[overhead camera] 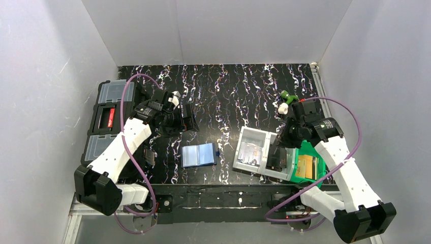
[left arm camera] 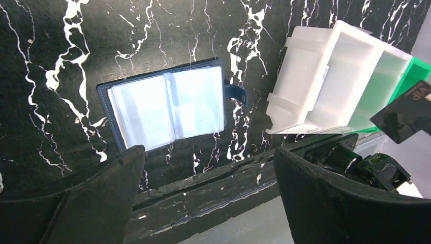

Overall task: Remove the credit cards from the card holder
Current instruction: Place the credit card in the storage box.

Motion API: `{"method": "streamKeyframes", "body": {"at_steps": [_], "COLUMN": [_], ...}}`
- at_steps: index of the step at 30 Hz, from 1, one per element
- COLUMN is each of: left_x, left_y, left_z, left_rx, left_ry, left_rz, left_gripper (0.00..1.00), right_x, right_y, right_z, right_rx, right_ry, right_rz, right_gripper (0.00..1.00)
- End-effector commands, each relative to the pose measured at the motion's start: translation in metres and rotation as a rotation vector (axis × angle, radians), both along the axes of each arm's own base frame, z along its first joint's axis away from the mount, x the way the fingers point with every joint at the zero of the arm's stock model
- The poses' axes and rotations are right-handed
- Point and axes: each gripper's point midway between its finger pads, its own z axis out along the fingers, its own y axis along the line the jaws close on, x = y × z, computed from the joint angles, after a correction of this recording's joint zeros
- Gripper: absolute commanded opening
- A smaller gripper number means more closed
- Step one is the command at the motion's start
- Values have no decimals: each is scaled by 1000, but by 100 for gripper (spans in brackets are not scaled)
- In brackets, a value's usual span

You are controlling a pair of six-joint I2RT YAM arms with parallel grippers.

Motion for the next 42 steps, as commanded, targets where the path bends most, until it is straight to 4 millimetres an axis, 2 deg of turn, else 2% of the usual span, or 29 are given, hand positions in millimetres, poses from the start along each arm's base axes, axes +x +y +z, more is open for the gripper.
{"method": "streamKeyframes", "body": {"at_steps": [1,7,12,15,17,19,22,27,35,39,42], "left_x": [0,1,0,-1,-1,-1,0,2,-1,-4,-5], "left_y": [-7,-10,-11,-10,-9,-9,-10,-10,0,8,13], "left_z": [13,13,11,9,8,8,6,4,-1,-6,-10], "left_rx": [-43,-61,-64,-60,-58,-60,-60,-55,-12,24,49], "left_ry": [-35,-26,-23,-19,-23,-26,-22,-19,-30,-21,-15], "left_rz": [-29,-20,-16,-9,-4,-6,-9,-11,20,36,49], "left_gripper": [98,98,98,98,98,98,98,98,98,98,98], "right_x": [-28,-12,10,13,12,9,9,11,23,31,37], "right_y": [-31,-18,5,4,-2,-9,-16,-17,-11,6,27], "right_z": [-27,-49,-53,-59,-64,-67,-64,-50,-30,-22,-11], "right_rx": [-147,-103,4,-2,-16,-27,-27,-21,7,47,49], "right_ry": [151,194,161,182,200,209,195,151,90,49,6], "right_rz": [-61,-49,10,6,-7,-30,-52,-55,-48,-14,31], "right_gripper": [1,1,1,3,12,30,51,71,97,98,98]}}
